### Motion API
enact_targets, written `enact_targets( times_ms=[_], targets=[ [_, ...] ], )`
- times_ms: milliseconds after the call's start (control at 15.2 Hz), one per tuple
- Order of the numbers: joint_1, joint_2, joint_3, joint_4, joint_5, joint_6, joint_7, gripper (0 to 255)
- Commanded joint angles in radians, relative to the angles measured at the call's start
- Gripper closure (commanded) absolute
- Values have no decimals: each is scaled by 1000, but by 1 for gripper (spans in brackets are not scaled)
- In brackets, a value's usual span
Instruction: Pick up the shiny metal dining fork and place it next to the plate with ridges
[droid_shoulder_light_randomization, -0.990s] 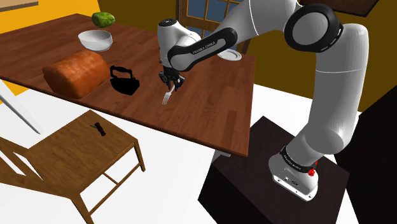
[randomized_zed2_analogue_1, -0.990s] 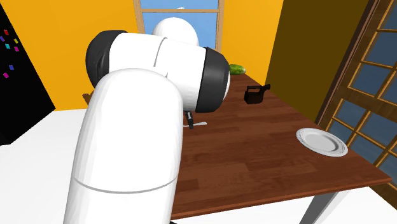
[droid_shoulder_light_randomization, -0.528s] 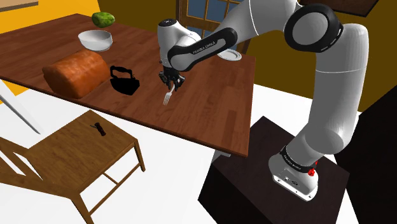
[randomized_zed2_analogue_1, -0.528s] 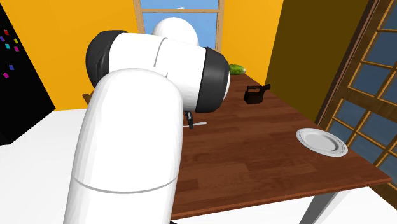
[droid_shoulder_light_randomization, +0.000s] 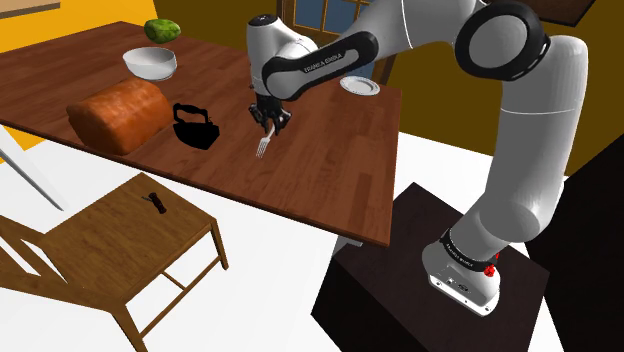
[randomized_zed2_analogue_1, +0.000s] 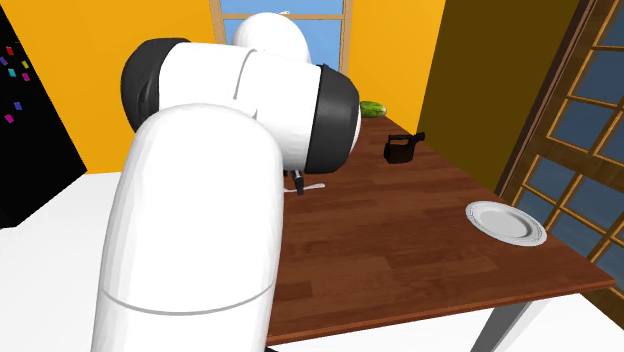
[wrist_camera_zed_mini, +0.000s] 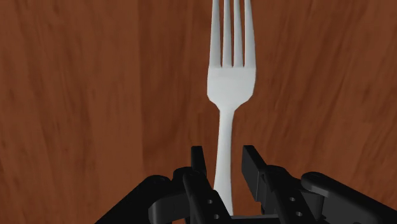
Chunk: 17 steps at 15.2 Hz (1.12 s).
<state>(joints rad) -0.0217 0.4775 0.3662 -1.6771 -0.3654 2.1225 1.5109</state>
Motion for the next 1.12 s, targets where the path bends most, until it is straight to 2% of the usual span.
enact_targets(
  times_ms=[0, 726, 1056],
  targets=[
    [-2, -14, 4, 7, 8, -19, -6, 255],
    [-6, -65, 19, 75, 41, -133, -40, 255],
    [-104, -176, 3, -82, 82, -61, -141, 255]
  ],
)
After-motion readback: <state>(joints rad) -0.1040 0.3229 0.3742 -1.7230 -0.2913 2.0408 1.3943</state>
